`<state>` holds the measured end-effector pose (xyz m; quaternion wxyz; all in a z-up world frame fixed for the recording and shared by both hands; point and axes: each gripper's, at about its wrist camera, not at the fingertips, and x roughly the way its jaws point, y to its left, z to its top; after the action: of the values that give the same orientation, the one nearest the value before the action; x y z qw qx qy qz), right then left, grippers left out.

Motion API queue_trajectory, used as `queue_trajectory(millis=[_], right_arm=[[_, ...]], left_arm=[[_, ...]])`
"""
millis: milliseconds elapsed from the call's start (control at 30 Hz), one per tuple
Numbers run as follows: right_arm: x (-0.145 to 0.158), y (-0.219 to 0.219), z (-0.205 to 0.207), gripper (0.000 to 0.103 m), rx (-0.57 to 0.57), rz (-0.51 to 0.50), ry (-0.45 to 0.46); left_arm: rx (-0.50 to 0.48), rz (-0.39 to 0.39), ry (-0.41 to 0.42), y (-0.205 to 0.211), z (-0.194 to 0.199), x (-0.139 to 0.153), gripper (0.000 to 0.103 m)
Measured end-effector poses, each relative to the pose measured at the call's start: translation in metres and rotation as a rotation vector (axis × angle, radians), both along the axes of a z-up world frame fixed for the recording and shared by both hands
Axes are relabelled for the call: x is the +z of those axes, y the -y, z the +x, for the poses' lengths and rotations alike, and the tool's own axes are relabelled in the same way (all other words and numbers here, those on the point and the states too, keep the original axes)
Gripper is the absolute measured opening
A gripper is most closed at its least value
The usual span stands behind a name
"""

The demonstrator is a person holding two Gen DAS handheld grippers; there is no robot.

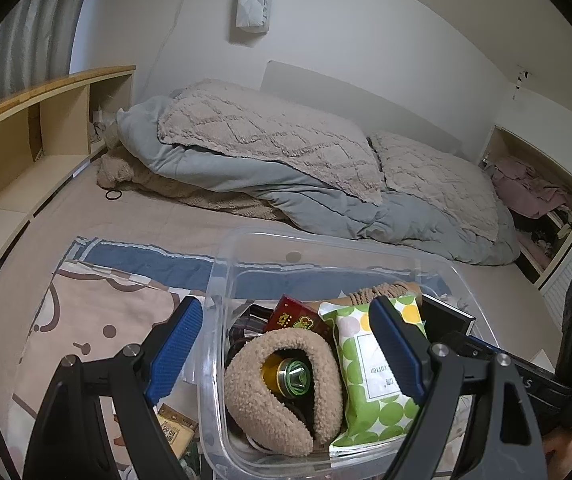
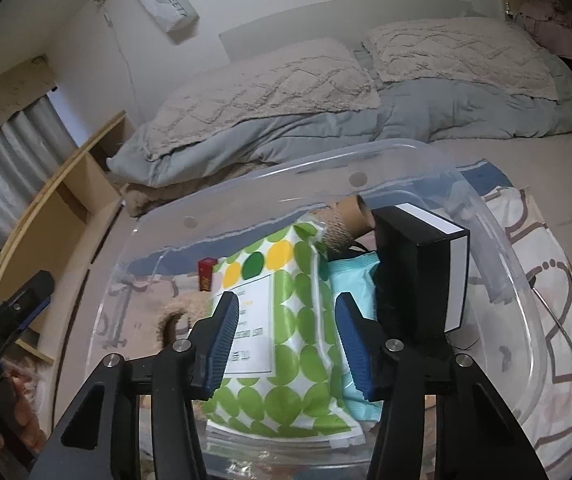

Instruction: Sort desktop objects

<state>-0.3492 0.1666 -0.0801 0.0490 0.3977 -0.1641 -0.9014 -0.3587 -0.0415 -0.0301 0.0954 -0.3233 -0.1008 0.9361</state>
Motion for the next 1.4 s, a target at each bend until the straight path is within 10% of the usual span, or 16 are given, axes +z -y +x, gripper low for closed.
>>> queue_trajectory(millis=[233,333,567,1400], right_arm=[[0.013,0.0,0.011,0.053,0.0,0.03,-0.058],[0.018,-0.004,0.017,0.092,-0.013,0.027,-0.083],[0.036,-0.01,0.036,0.103,-0.037,0.071,-0.142],[0.084,-0.028,0.135,0.103,-0.002,0.183,-0.245]], left_arm=[[0.016,-0.068,-0.043,-0.008,0.013,0.005,0.086],[0.032,-0.063,-0.048,-0.007,0.017,0.006,0.101],[0.036,-0.099,-0.058,-0.012,0.033,0.013,0.102],[0.13,-0.241,-0.133,-0.019,0.146,0.035,0.103]])
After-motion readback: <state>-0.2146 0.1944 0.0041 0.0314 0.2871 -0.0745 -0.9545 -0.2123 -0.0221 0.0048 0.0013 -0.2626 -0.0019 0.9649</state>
